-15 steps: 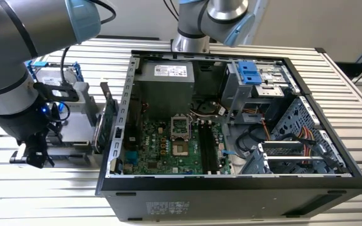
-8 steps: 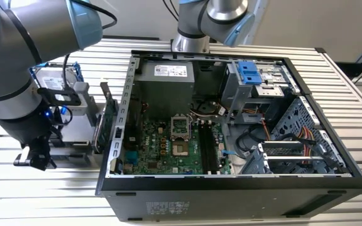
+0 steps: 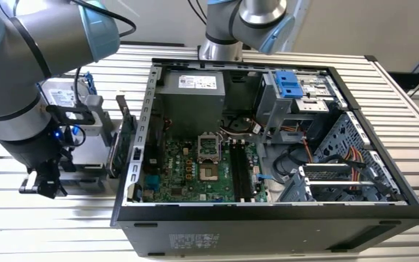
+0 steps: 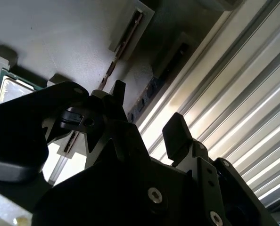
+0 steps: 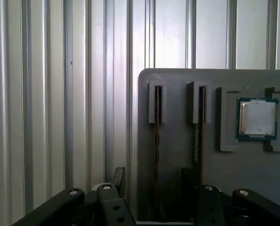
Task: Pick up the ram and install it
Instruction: 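Pick up the ram and move it above insertion slot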
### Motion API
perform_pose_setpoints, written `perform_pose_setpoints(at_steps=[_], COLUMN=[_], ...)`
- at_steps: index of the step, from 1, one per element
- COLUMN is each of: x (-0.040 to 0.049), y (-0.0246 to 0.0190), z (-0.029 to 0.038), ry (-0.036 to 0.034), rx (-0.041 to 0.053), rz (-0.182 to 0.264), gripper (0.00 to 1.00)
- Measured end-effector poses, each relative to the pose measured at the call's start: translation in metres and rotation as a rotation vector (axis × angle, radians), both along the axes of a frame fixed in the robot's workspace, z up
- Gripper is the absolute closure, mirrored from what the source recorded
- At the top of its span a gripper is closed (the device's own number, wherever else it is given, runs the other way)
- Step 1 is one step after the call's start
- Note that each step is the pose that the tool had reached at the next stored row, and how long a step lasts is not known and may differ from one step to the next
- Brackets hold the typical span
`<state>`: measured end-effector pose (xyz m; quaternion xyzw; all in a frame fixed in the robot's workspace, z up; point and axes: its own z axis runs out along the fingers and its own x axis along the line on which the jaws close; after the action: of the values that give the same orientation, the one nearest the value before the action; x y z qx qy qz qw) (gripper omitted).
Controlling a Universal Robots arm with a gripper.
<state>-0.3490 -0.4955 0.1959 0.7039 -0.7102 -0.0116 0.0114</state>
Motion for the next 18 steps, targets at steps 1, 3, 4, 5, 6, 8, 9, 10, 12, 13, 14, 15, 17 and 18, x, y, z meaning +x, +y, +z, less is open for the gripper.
perform_pose_setpoints(at_steps=[1, 3, 4, 5, 6, 8, 9, 10, 12, 13, 14, 15, 17, 18], x=[-0.0001, -0.0002, -0.0002, -0.0002, -0.0003, -0.0003, -0.0002, -0.0002, -0.0002, -0.0002, -0.0002, -0.0002, -0.0003, -0.0003], y=[0.0004, 0.0009, 0.0009, 0.0009, 0.0009, 0.0009, 0.0009, 0.0009, 0.0009, 0.001, 0.0009, 0.0009, 0.0009, 0.0009], z=[-0.0008, -0.0027, -0.0036, -0.0043, -0.0045, -0.0045, -0.0046, -0.0046, -0.0047, -0.0049, -0.005, -0.0051, -0.0051, -0.0051], ry=[-0.0001, -0.0001, -0.0001, -0.0001, 0.0, 0.0001, -0.0001, -0.0001, -0.0002, -0.0002, -0.0001, -0.0001, -0.0001, 0.0], rx=[0.0001, 0.0001, 0.0, 0.0, -0.0001, -0.0001, -0.0001, -0.0003, -0.0008, -0.0017, -0.0025, -0.0028, -0.0032, -0.0033], rz=[0.0, 0.0, 0.0, 0.0, 0.0, 0.0, 0.0, 0.0, 0.0, 0.001, 0.003, 0.004, 0.005, 0.005], gripper=[0.0, 0.0, 0.0, 0.0, 0.0, 0.0, 0.0, 0.0, 0.0, 0.0, 0.0, 0.0, 0.0, 0.0])
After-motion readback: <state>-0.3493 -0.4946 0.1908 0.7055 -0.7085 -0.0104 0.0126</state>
